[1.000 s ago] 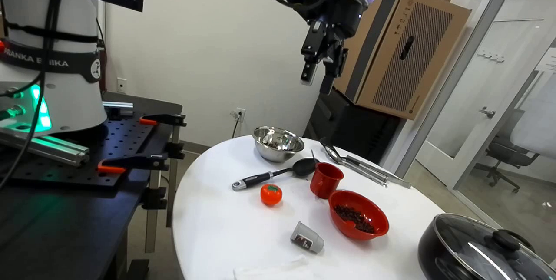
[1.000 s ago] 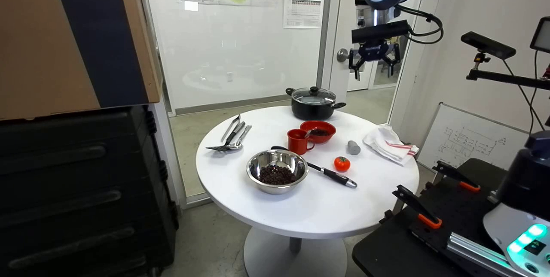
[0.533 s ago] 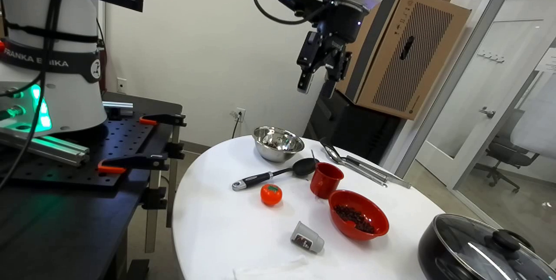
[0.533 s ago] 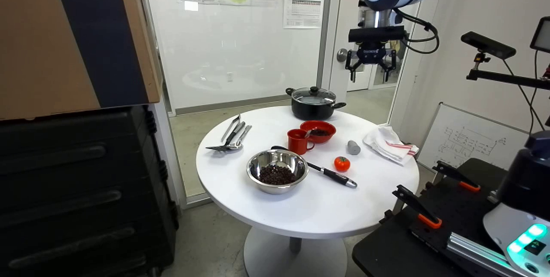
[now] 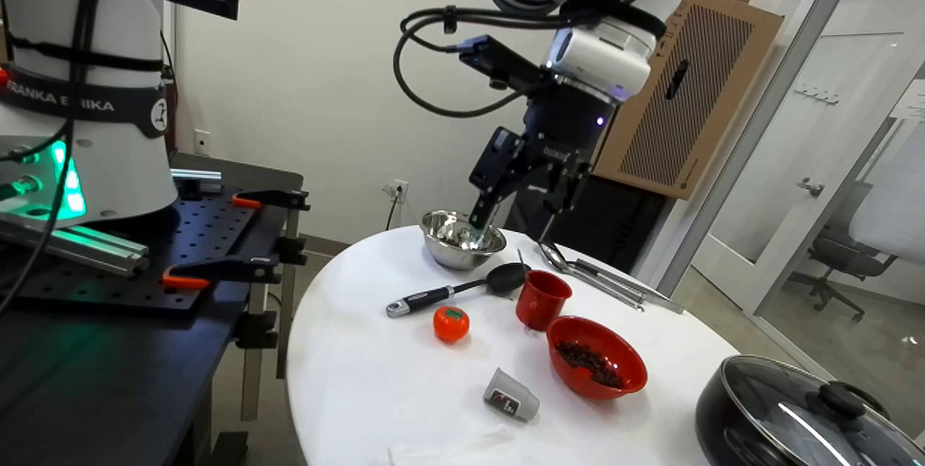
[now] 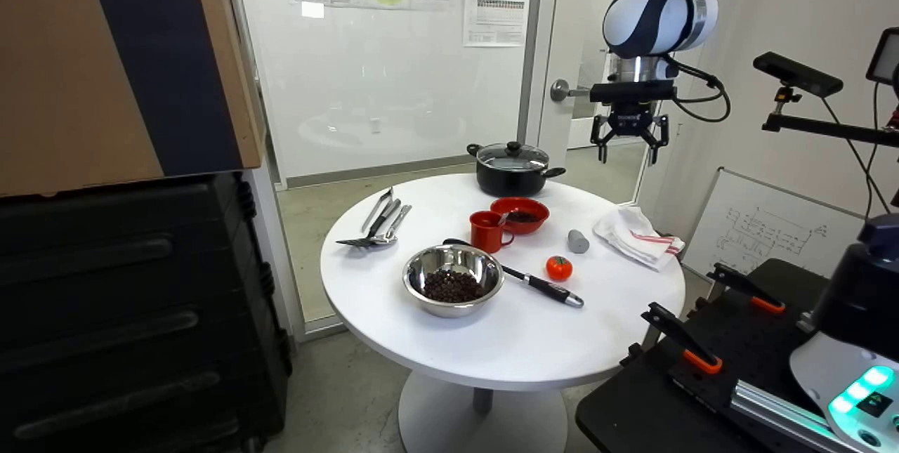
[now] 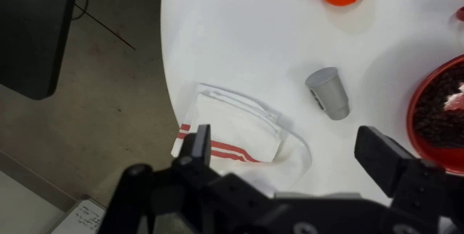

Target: Put the red and white towel in the silver bowl

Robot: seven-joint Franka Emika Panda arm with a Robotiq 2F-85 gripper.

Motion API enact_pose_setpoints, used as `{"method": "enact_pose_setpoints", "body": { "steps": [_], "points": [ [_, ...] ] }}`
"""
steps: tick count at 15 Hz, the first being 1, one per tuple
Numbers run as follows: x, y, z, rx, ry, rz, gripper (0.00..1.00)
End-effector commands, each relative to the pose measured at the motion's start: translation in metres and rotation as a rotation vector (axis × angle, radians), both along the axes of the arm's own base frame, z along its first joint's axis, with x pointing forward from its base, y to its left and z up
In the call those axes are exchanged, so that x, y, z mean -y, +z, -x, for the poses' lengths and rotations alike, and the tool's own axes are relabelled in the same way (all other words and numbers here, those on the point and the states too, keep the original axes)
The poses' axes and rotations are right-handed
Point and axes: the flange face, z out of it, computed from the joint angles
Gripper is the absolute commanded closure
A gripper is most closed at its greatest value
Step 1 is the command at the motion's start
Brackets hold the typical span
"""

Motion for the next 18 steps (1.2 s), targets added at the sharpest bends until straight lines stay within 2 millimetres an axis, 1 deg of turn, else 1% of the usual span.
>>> {"method": "enact_pose_setpoints", "body": {
  "steps": [1,3,4,5,6,8,13,16,18],
  "points": [
    [0.037,-0.037,-0.013,-0.033,-0.041,0.015,0.00],
    [0.046,-0.052,-0.018,-0.042,-0.064,0.032,0.00],
    [0.047,-0.056,-0.021,-0.055,-0.060,0.046,0.00],
    [0.046,-0.057,-0.024,-0.057,-0.056,0.059,0.00],
    [0.045,-0.053,-0.011,-0.061,-0.057,0.029,0.00],
    [0.046,-0.058,-0.017,-0.066,-0.054,0.037,0.00],
    [0.045,-0.058,-0.021,-0.062,-0.052,0.041,0.00],
    [0.049,-0.073,-0.026,-0.023,0.037,0.040,0.00],
    [0.054,-0.085,-0.032,0.030,0.136,0.053,0.00]
  ]
}}
